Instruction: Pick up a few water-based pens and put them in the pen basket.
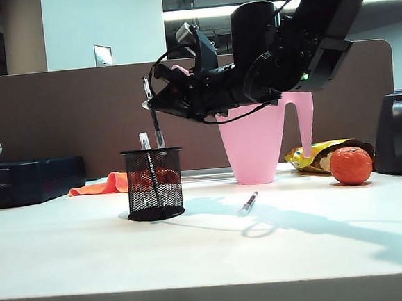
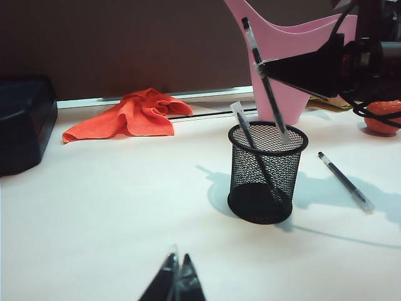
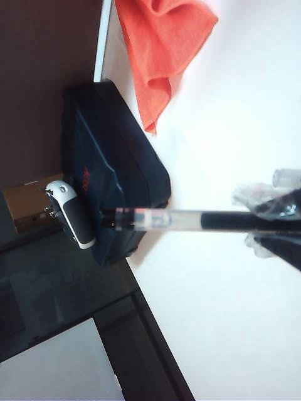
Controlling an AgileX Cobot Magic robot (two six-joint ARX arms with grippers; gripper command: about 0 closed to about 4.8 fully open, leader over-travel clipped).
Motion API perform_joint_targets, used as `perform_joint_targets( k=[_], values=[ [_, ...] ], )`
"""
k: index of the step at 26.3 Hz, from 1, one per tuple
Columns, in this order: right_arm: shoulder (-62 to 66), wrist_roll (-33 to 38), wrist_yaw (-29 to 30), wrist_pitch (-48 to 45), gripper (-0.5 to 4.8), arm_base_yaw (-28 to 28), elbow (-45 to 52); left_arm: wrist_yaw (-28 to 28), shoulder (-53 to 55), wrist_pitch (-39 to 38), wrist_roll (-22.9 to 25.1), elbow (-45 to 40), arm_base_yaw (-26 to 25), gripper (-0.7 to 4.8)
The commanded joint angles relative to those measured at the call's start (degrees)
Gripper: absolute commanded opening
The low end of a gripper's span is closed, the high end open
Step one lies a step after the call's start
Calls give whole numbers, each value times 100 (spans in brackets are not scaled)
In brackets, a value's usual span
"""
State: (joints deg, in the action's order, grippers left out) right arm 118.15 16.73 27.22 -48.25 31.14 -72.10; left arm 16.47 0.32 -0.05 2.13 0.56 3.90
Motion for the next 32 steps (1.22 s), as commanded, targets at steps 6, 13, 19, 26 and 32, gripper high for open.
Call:
perform_joint_targets(
  k=[6,13,19,26,32],
  values=[
    [-37,-22,140,-90,96,17,-28,26,4,50,42,15,-4,-5],
    [-122,142,197,-162,28,13,-28,26,4,55,42,20,-4,-5],
    [-780,107,-295,597,-9,-109,-24,24,4,55,44,20,-4,-5],
    [-1950,-280,-1381,3832,-9,-326,-26,9,4,57,44,20,-7,-5],
    [-2205,149,-2142,5307,-9,-326,-26,17,4,55,44,17,-4,-5]
  ],
)
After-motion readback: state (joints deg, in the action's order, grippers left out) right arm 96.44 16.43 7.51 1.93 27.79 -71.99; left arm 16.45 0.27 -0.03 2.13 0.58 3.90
